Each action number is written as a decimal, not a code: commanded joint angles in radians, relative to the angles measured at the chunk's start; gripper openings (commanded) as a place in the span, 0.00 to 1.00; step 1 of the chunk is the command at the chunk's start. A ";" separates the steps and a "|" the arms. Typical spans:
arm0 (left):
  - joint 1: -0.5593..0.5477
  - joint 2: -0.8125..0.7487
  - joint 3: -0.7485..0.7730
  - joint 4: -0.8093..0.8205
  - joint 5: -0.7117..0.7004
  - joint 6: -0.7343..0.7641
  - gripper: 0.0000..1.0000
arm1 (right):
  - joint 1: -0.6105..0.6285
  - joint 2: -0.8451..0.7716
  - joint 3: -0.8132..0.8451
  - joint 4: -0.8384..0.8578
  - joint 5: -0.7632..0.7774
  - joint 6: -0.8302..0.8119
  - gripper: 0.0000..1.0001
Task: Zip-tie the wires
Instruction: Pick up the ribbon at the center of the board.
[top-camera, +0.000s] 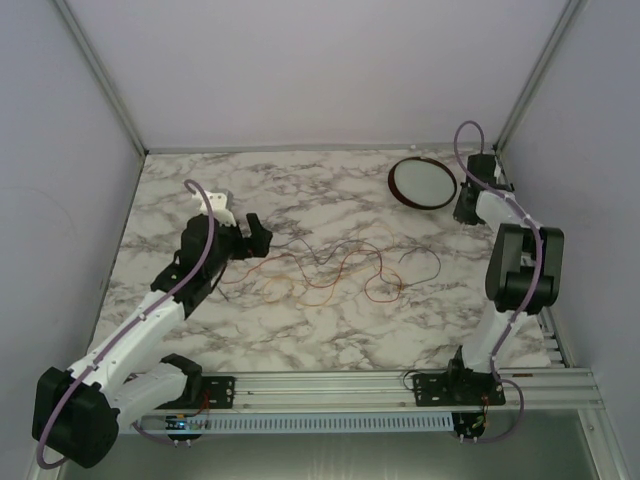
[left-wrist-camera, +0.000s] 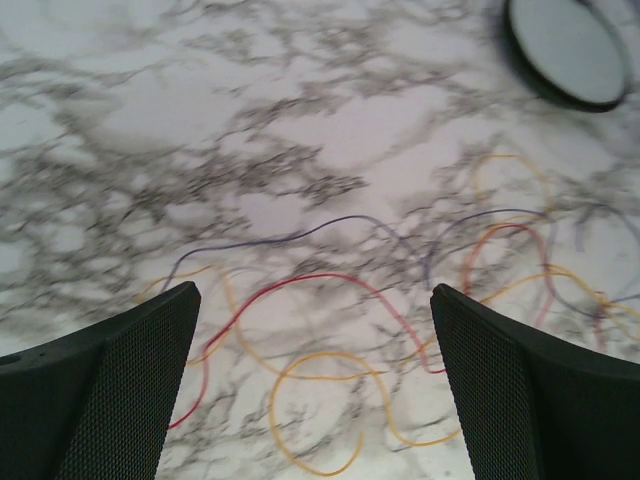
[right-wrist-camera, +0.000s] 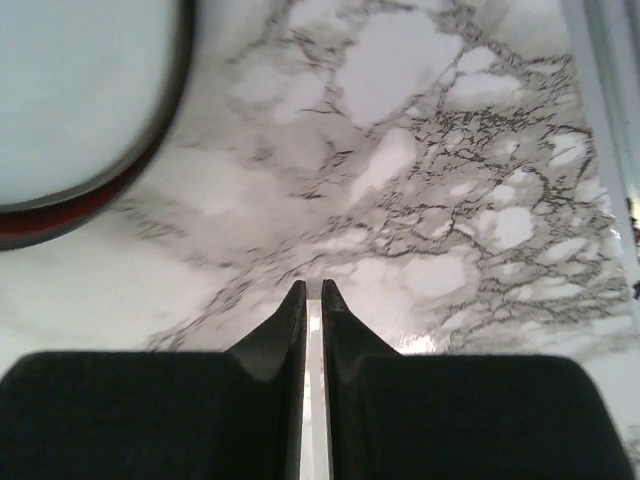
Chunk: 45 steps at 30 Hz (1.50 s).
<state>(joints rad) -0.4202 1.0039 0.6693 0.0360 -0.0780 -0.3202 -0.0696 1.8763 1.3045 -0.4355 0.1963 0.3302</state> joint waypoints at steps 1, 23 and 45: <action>-0.029 -0.018 -0.024 0.198 0.148 -0.050 1.00 | 0.059 -0.181 0.005 -0.023 0.051 0.021 0.01; -0.434 0.370 0.114 0.664 0.155 -0.227 1.00 | 0.483 -0.748 -0.240 0.077 -0.122 0.166 0.00; -0.554 0.605 0.276 0.713 0.038 -0.131 0.41 | 0.636 -0.819 -0.300 0.213 -0.215 0.339 0.01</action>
<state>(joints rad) -0.9684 1.5875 0.9112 0.6918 -0.0212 -0.4778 0.5526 1.0801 0.9974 -0.2703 0.0010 0.6456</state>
